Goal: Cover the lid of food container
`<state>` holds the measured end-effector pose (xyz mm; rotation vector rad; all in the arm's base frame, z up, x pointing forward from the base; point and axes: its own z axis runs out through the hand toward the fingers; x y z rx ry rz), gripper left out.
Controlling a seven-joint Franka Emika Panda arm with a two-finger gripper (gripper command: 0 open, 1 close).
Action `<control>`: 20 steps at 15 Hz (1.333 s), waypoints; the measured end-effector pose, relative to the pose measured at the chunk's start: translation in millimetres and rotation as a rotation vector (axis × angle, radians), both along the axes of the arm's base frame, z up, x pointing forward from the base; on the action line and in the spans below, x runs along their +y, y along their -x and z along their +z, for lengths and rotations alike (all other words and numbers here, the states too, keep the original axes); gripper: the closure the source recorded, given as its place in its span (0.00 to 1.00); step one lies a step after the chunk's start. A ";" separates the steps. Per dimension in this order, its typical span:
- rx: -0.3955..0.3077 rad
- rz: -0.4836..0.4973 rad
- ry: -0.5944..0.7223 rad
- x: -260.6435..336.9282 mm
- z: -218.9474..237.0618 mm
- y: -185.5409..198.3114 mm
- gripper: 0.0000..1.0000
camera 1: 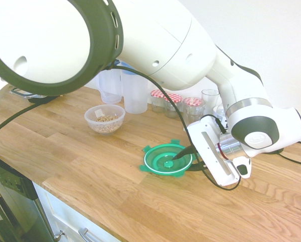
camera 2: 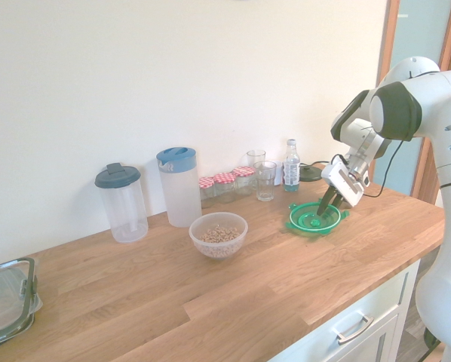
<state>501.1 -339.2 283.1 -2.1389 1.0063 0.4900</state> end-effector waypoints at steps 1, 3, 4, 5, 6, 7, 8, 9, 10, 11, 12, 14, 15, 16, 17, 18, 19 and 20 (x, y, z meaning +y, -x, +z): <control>0.003 0.000 0.001 -0.4 -1.6 0.4 1.00; 0.004 0.002 0.005 -0.5 -2.0 0.4 1.00; 0.005 0.003 0.006 -0.3 -2.1 0.3 1.00; 0.005 0.004 0.007 -0.1 -2.2 0.2 1.00; 0.006 0.005 0.009 0.1 -2.3 0.1 1.00; 0.010 0.003 0.010 0.3 -2.3 0.0 1.00; 0.020 -0.006 0.010 0.6 -2.0 -0.1 1.00; 0.036 -0.017 0.012 1.5 -1.5 0.5 1.00; 0.052 -0.015 0.018 2.8 0.9 2.1 1.00; 0.070 -0.001 0.043 3.8 12.1 3.7 1.00; 0.082 0.020 0.093 5.5 33.1 4.7 1.00; 0.075 0.034 0.221 13.5 99.9 5.9 1.00; 0.071 0.034 0.293 21.3 137.7 8.1 1.00; 0.068 0.035 0.363 29.3 169.9 11.5 1.00; 0.065 0.036 0.431 37.5 197.3 14.4 1.00; 0.063 0.038 0.502 45.4 219.4 15.5 1.00; 0.062 0.044 0.569 52.8 237.2 14.8 1.00; 0.064 0.056 0.636 60.8 252.5 12.2 1.00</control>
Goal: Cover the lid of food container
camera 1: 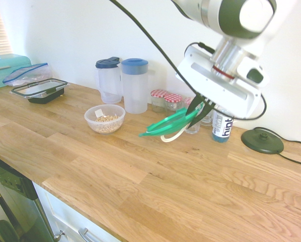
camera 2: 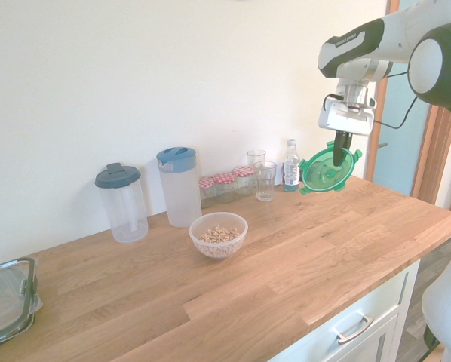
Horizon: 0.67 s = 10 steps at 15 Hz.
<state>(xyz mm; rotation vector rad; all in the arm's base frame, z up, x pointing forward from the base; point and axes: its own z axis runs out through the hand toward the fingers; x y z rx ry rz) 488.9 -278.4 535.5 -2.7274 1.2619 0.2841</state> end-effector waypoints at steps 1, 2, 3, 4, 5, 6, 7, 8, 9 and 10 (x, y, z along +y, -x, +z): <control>0.009 0.017 0.070 9.9 13.9 -3.4 1.00; 0.019 0.033 0.137 21.9 26.0 -7.6 1.00; 0.027 0.049 0.204 38.1 37.9 -12.7 1.00; 0.033 0.068 0.271 59.0 48.3 -17.8 1.00; 0.039 0.090 0.344 85.2 57.9 -23.7 1.00; 0.043 0.113 0.413 112.8 64.8 -29.9 1.00; 0.048 0.138 0.485 138.0 67.6 -36.6 1.00; 0.052 0.163 0.555 159.6 67.3 -42.8 1.00; 0.057 0.186 0.624 177.4 65.8 -48.6 1.00; 0.059 0.208 0.692 193.3 64.9 -53.8 1.00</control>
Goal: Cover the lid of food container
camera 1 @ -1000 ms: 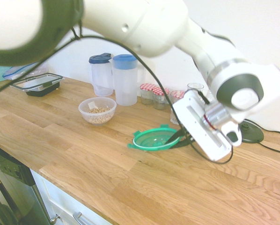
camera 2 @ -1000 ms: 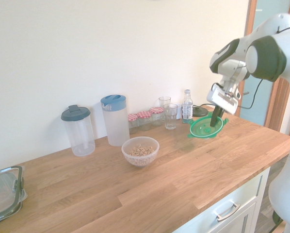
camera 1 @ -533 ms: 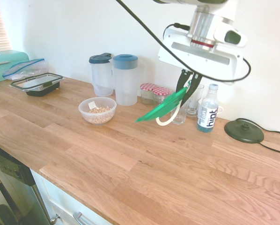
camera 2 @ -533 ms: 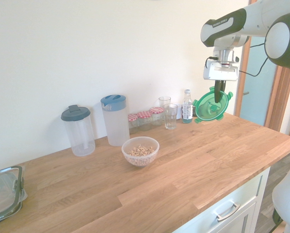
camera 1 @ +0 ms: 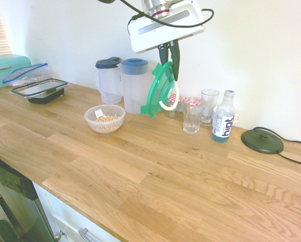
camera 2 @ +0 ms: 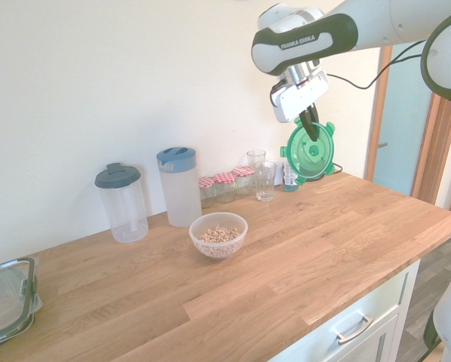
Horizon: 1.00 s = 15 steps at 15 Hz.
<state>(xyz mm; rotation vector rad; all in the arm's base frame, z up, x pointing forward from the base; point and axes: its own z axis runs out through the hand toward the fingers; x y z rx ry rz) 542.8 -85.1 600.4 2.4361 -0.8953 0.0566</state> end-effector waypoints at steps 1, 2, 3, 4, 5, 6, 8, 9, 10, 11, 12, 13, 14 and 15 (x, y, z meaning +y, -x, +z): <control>0.001 0.021 0.069 18.1 -1.2 -5.1 1.00; 0.002 0.042 0.137 37.4 -3.5 -10.3 1.00; -0.002 0.061 0.206 58.5 -4.8 -15.4 1.00; -0.017 0.074 0.275 81.8 -8.1 -20.4 1.00; -0.037 0.077 0.339 104.4 -14.0 -23.8 1.00; -0.060 0.069 0.399 126.6 -20.5 -25.2 1.00; -0.114 0.011 0.495 168.1 -35.0 -21.2 1.00; -0.143 -0.024 0.535 187.4 -41.3 -16.8 1.00; -0.171 -0.056 0.569 205.2 -47.8 -12.5 1.00; -0.204 -0.100 0.601 223.5 -53.8 -7.8 1.00; -0.240 -0.137 0.626 241.5 -60.3 -5.3 1.00; -0.281 -0.172 0.646 257.4 -65.9 -6.2 1.00; -0.323 -0.207 0.665 271.3 -72.2 -10.1 1.00; -0.348 -0.233 0.684 284.4 -82.0 -15.2 1.00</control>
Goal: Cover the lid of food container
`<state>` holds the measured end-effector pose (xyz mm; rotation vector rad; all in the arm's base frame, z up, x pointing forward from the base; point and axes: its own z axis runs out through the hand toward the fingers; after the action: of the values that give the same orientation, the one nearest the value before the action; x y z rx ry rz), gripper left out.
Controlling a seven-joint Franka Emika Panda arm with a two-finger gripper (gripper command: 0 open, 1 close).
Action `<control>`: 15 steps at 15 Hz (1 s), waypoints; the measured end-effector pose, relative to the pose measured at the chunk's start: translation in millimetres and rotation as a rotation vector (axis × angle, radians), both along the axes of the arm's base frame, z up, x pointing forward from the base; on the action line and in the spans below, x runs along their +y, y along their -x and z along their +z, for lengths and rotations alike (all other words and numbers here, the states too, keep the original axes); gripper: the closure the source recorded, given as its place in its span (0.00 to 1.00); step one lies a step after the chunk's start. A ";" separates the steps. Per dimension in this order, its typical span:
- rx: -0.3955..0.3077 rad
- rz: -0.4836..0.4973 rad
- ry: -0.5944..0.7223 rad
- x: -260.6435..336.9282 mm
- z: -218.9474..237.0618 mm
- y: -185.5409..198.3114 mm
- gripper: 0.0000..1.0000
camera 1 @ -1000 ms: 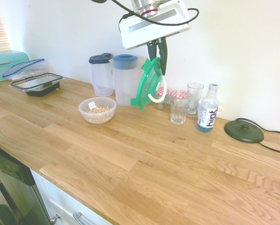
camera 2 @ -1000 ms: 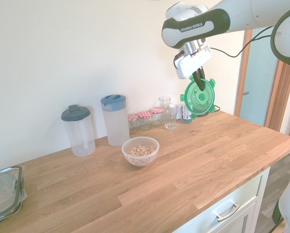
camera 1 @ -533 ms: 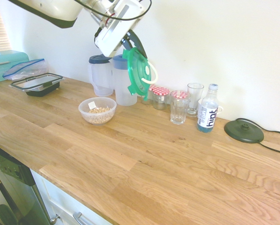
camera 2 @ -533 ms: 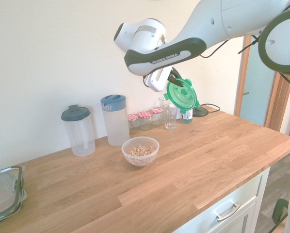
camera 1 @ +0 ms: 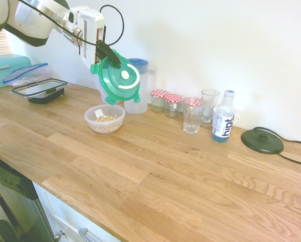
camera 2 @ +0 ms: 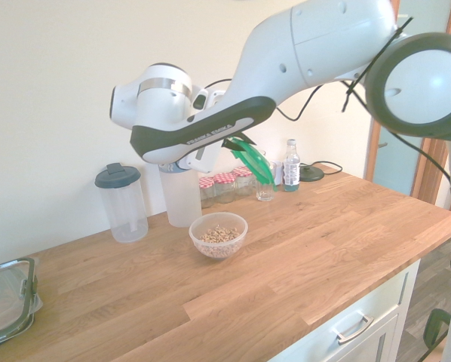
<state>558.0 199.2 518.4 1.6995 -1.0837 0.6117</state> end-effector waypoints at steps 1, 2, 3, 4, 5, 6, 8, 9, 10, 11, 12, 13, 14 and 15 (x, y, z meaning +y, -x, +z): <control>0.001 -0.010 0.017 10.7 -11.4 -4.3 1.00; 0.018 -0.008 0.040 20.6 -22.2 -7.9 1.00; 0.055 0.003 0.059 30.0 -32.2 -10.6 1.00; 0.091 0.020 0.069 37.3 -40.0 -13.9 1.00; 0.118 0.036 0.071 42.6 -44.5 -17.5 1.00; 0.139 0.049 0.066 46.6 -47.6 -20.9 1.00; 0.163 0.060 0.066 51.4 -53.8 -24.9 1.00; 0.175 0.057 0.073 52.7 -57.9 -25.3 1.00; 0.191 0.048 0.083 53.0 -61.8 -24.2 1.00; 0.205 0.043 0.094 53.7 -65.3 -23.3 1.00; 0.217 0.042 0.101 54.9 -68.1 -22.7 1.00; 0.224 0.043 0.104 56.5 -71.9 -22.5 1.00; 0.231 0.047 0.108 58.7 -76.8 -22.5 1.00; 0.240 0.050 0.112 60.9 -82.9 -22.6 1.00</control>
<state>580.6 260.2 435.5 1.6583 -0.8248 0.4767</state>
